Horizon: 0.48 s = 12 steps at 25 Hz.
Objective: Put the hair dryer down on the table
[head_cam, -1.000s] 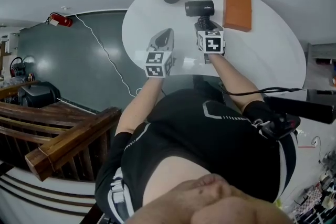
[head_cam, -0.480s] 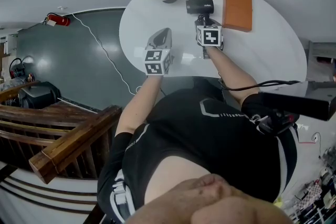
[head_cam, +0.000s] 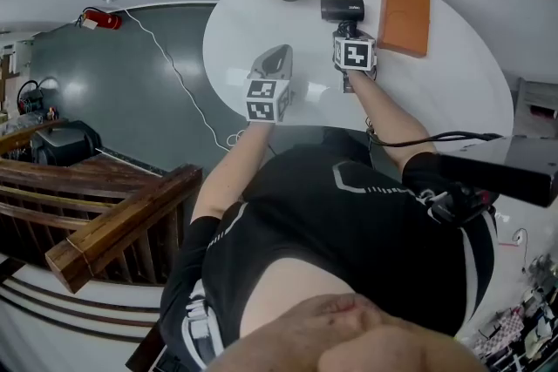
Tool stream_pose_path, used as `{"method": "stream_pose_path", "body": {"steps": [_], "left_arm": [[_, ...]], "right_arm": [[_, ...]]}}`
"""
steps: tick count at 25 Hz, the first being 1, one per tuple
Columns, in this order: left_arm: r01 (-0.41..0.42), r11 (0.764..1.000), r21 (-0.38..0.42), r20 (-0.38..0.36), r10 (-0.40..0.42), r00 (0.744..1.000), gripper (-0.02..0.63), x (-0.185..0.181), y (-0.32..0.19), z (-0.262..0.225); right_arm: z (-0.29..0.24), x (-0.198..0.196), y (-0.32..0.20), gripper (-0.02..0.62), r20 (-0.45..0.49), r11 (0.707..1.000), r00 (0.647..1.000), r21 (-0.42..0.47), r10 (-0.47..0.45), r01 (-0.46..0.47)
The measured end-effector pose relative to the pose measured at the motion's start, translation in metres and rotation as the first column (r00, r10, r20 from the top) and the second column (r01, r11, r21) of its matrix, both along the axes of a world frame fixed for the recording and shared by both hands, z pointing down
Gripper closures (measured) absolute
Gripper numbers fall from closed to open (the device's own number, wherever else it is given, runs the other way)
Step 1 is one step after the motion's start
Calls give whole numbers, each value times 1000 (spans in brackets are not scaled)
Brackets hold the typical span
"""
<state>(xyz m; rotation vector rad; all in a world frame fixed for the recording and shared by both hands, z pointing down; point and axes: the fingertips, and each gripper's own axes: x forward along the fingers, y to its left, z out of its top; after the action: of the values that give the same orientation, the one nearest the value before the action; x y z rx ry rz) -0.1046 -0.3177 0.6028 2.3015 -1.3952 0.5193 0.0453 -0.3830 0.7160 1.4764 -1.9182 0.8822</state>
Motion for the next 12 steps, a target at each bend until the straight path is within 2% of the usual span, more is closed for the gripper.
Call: {"method": "stream_pose_path", "body": {"steps": [12], "left_arm": [[-14,1000,-12,4,14,1000,574,6,7,2]], "right_arm": [[27,2,-3,345,-28,998,999,-67,18,-20]]}}
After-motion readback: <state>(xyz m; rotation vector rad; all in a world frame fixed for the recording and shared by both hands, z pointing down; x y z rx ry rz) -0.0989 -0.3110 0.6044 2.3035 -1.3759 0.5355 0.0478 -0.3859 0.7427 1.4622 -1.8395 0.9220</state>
